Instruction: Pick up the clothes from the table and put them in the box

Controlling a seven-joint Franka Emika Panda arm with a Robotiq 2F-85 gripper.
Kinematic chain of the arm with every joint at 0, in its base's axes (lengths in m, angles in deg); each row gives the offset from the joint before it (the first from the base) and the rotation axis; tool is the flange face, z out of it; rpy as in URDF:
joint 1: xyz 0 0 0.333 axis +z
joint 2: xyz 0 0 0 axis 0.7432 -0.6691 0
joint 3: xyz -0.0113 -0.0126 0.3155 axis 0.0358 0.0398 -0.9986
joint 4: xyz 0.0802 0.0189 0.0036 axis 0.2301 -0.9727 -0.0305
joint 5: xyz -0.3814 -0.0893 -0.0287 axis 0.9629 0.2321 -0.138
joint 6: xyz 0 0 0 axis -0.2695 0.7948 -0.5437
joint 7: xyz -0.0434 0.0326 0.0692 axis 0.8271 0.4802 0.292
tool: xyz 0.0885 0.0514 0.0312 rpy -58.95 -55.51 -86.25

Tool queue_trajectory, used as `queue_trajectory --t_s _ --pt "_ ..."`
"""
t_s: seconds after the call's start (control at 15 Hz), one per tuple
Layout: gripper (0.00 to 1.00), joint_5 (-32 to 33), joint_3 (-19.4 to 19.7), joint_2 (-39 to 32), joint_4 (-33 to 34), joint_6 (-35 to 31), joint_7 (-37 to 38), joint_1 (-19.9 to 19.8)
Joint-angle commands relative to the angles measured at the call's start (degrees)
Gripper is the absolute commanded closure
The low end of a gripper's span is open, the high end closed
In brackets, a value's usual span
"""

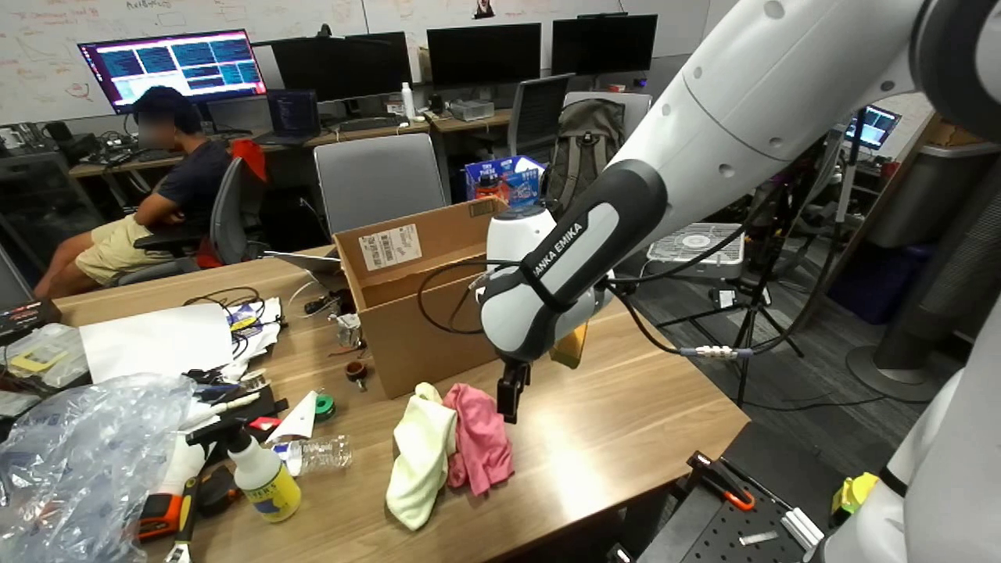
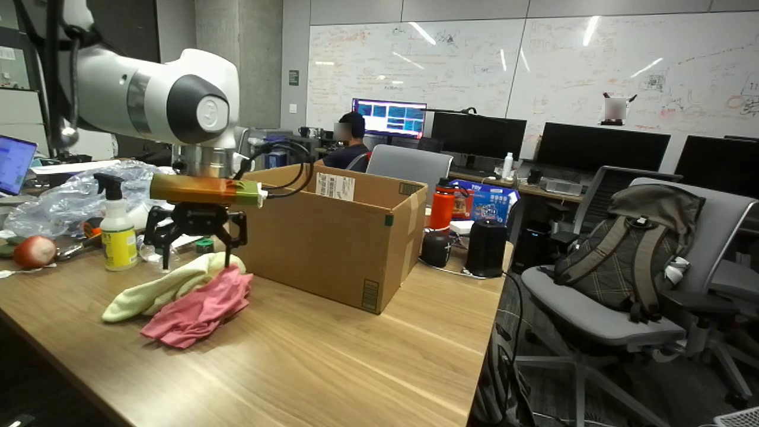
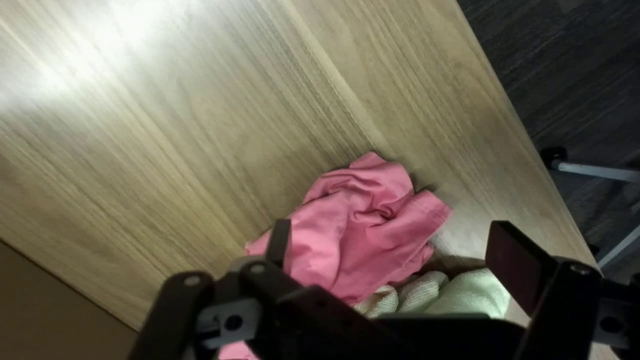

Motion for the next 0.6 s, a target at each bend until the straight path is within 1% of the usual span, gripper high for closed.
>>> queue_trajectory --t_s 0.0,0.27,0.53 --pt "0.00 -0.6 -1.8 -4.3 1.8 -5.9 -1.5 -1.3" --pt "0.00 0.6 -2.9 -8.7 4.4 -10.7 -0.8 -2.6" --pt "0.00 1.7 -4.1 -12.2 7.1 -13.1 -0.3 -4.1"
